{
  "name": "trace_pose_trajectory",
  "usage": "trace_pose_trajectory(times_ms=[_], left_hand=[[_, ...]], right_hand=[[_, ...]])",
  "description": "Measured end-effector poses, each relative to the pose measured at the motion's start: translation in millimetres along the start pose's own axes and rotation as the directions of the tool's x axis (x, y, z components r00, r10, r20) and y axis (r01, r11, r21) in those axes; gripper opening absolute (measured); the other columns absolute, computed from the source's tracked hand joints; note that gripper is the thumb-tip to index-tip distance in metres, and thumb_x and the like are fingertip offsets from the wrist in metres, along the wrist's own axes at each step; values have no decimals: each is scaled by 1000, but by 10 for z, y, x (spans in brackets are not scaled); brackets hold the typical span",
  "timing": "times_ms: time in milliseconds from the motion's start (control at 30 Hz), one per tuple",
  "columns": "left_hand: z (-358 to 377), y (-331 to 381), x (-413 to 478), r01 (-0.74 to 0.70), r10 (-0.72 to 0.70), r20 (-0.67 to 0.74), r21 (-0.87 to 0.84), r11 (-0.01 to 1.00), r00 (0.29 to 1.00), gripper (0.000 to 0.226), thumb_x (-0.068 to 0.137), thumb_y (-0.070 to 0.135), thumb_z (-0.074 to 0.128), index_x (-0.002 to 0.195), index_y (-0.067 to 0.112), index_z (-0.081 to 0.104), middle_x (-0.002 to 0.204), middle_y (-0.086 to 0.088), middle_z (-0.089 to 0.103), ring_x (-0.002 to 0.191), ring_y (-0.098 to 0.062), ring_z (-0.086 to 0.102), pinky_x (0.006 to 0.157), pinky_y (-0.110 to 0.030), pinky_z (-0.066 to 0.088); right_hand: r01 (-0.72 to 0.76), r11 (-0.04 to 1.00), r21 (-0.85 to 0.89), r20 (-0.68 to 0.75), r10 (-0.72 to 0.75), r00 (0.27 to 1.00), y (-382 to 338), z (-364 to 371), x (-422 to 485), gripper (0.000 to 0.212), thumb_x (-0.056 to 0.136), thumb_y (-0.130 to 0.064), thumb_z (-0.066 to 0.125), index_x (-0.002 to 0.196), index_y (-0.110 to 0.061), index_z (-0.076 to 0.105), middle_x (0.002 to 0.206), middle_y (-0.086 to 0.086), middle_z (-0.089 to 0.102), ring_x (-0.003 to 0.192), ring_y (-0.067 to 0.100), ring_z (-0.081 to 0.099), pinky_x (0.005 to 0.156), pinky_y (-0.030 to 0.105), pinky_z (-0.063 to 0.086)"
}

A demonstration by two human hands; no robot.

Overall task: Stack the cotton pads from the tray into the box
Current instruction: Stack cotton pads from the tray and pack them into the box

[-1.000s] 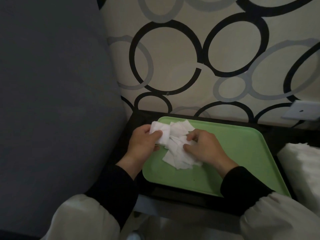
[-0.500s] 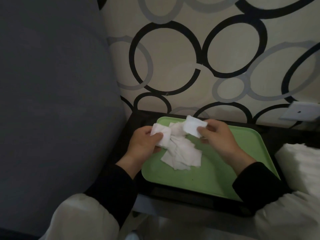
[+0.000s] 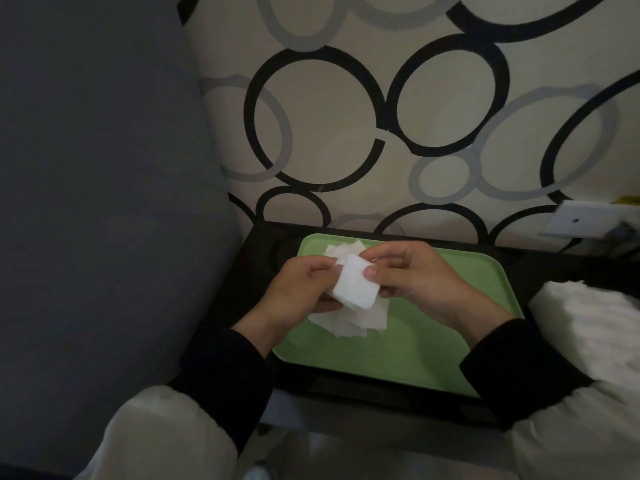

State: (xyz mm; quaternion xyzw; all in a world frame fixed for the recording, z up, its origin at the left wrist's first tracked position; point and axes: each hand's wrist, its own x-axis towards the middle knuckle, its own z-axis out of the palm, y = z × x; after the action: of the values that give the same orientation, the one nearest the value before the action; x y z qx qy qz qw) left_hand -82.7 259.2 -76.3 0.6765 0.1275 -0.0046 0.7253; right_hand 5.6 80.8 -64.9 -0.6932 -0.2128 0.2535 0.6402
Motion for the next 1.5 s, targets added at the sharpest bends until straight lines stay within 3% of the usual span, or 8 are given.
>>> trace_pose_trajectory(times_ms=[233,533,633,800,1100,1200,1333,1500], left_hand=[[154,46,-14,48,-50,-12,-103,993,999,25,102,27,54,115,12,69,111,-11,73,95,-23,74,73,-33,60],[497,59,-178,-124,121,61,48,991,991,29,91,5,68,119,11,66,109,-7,75,99,-20,73,82,-37,61],[638,84,-242,-212,206,73,84,974,976,27,88,10,73,114,13,70,112,-4,72,101,-16,71,81,-38,62],[989,60,-316,-226,221,68,86,970,973,29,85,6,75,111,13,65,99,-9,71,83,-24,74,77,-38,62],[2017,-146,-370,-334,279,211,303,892,937,14,82,27,77,92,30,68,84,5,72,74,-24,70,70,-33,53],[2426,-227,-384,-460,364,294,408,789,884,16,80,29,79,91,31,67,85,14,69,78,-8,66,75,-26,53],[2886,-261,-319,-677,509,479,655,336,715,32,80,49,69,109,36,61,111,14,61,106,-10,53,92,-30,44],[3293,-190,44,-620,333,559,778,106,759,77,74,66,68,141,34,45,147,2,43,140,-24,33,117,-41,25]], right_hand=[[0,1000,-21,-96,-2,995,-12,-10,-76,15,84,-2,74,97,-5,69,68,4,67,59,15,63,56,26,51],[15,965,-262,-242,-81,967,-84,-181,-465,29,82,-26,78,109,-31,68,107,-4,61,85,17,61,76,26,50],[82,960,-267,-140,-122,983,-105,-262,-656,28,83,-17,78,110,-20,71,105,1,70,89,15,66,77,28,54],[71,975,-210,-258,-126,958,-80,-516,-1066,17,86,-9,74,103,-10,72,101,17,70,82,15,62,65,26,51],[-56,964,-258,-711,-151,687,69,-1566,-2001,7,88,-11,68,95,-13,69,95,6,70,88,21,65,79,41,54],[-42,994,-103,-833,-63,550,142,-1899,-2237,7,91,-8,62,94,-12,66,96,11,69,91,25,64,84,47,54],[47,993,112,-881,77,467,257,-2140,-2408,12,89,-6,55,88,-14,65,89,2,65,93,21,60,82,41,52],[-5,992,125,-883,114,455,351,-2301,-2434,17,88,-10,55,101,-6,66,90,1,63,90,18,57,83,40,52]])
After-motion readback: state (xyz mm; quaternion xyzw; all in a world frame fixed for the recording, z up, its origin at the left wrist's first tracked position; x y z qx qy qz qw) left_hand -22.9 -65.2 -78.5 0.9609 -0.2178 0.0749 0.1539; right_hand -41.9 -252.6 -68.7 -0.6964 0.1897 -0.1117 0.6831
